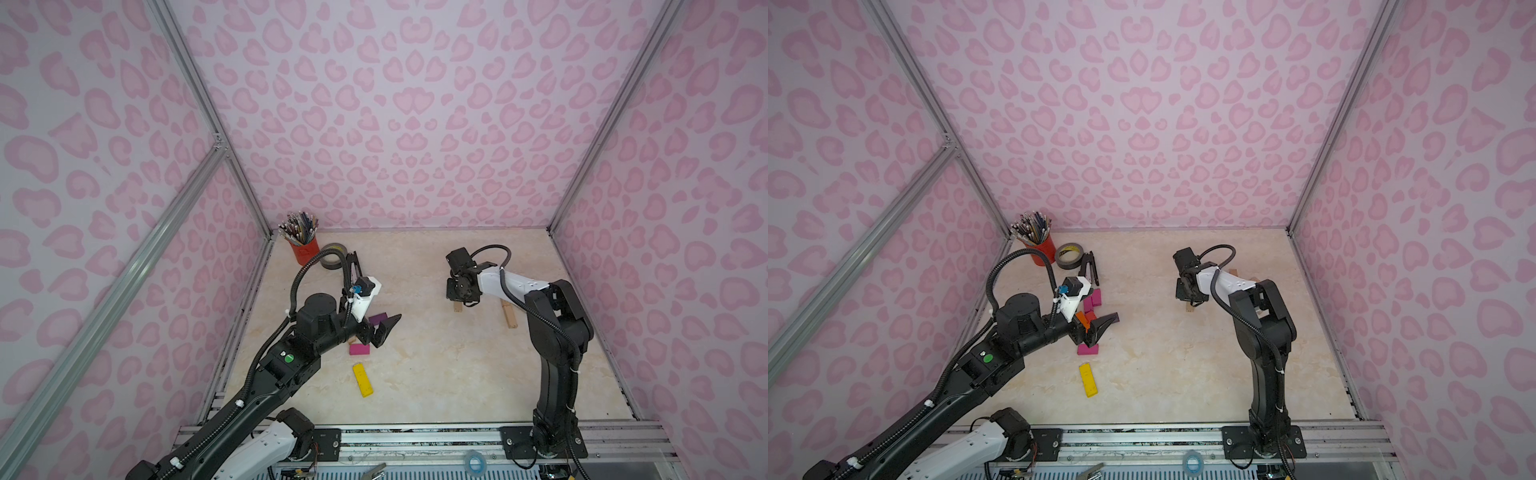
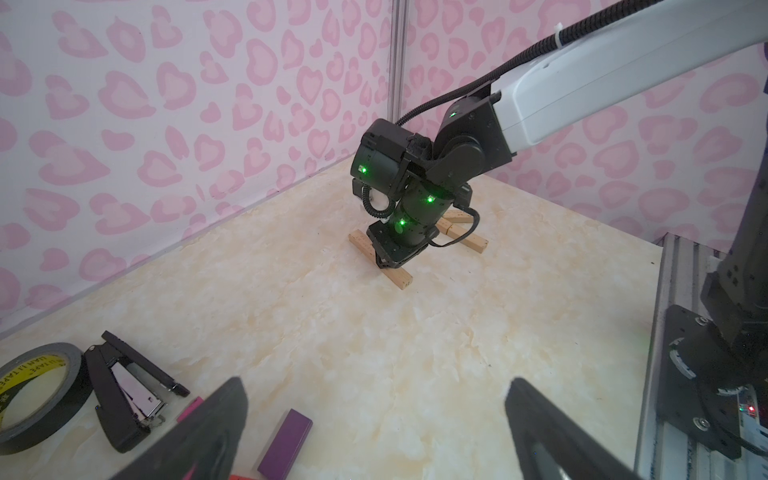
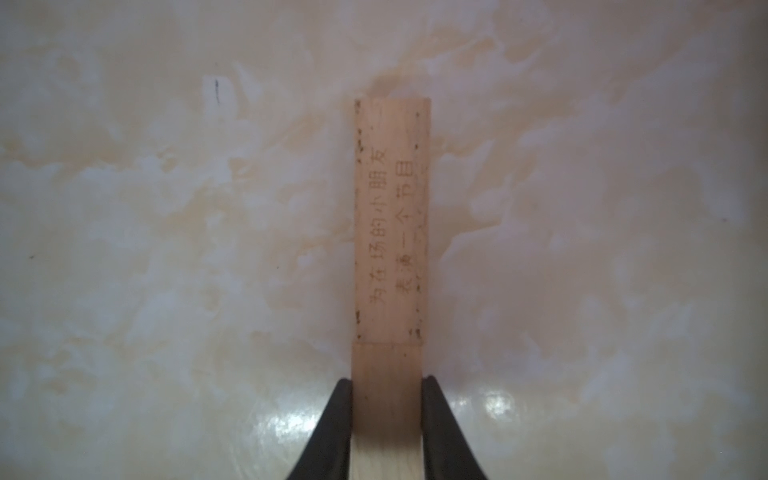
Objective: Assemble the letter k with building blocks
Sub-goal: Assemble the building block at the center of the board.
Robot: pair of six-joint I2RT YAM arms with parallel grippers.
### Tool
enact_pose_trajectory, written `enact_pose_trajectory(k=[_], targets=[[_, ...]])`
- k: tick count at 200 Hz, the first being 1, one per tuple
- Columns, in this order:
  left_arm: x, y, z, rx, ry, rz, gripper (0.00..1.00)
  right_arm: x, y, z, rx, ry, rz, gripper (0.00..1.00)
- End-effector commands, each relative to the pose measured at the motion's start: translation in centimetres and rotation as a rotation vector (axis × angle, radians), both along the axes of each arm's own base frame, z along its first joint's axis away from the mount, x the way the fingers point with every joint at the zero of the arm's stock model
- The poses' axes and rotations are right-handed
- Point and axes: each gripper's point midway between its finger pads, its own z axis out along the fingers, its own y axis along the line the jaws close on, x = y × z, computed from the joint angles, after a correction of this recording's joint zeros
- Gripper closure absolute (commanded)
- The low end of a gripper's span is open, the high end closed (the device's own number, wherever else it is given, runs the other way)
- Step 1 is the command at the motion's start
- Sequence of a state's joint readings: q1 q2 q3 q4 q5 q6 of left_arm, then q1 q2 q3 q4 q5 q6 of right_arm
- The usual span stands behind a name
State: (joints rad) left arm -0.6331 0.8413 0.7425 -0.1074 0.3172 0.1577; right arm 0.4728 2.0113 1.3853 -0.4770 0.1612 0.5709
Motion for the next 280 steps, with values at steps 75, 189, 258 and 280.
enact_pose_trajectory(k=[75, 189, 258, 280], targets=[[0.21, -0.17, 0.11, -0.002, -0.009, -0.003, 0.01, -0.32, -0.44, -0.44, -0.034, 0.023, 0.013, 0.70], [0.22, -0.10, 0.16, -0.002, -0.011, 0.000, 0.01, -0.07, -0.56, -0.49, -0.042, 0.020, -0.001, 0.68], [0.19, -0.10, 0.00, 0.000, -0.007, 0.000, 0.01, -0.05, -0.56, -0.61, -0.039, 0.024, -0.005, 0.67], [0.20, -0.08, 0.07, -0.001, -0.009, 0.000, 0.01, -0.01, -0.47, -0.53, -0.037, 0.022, -0.002, 0.67]])
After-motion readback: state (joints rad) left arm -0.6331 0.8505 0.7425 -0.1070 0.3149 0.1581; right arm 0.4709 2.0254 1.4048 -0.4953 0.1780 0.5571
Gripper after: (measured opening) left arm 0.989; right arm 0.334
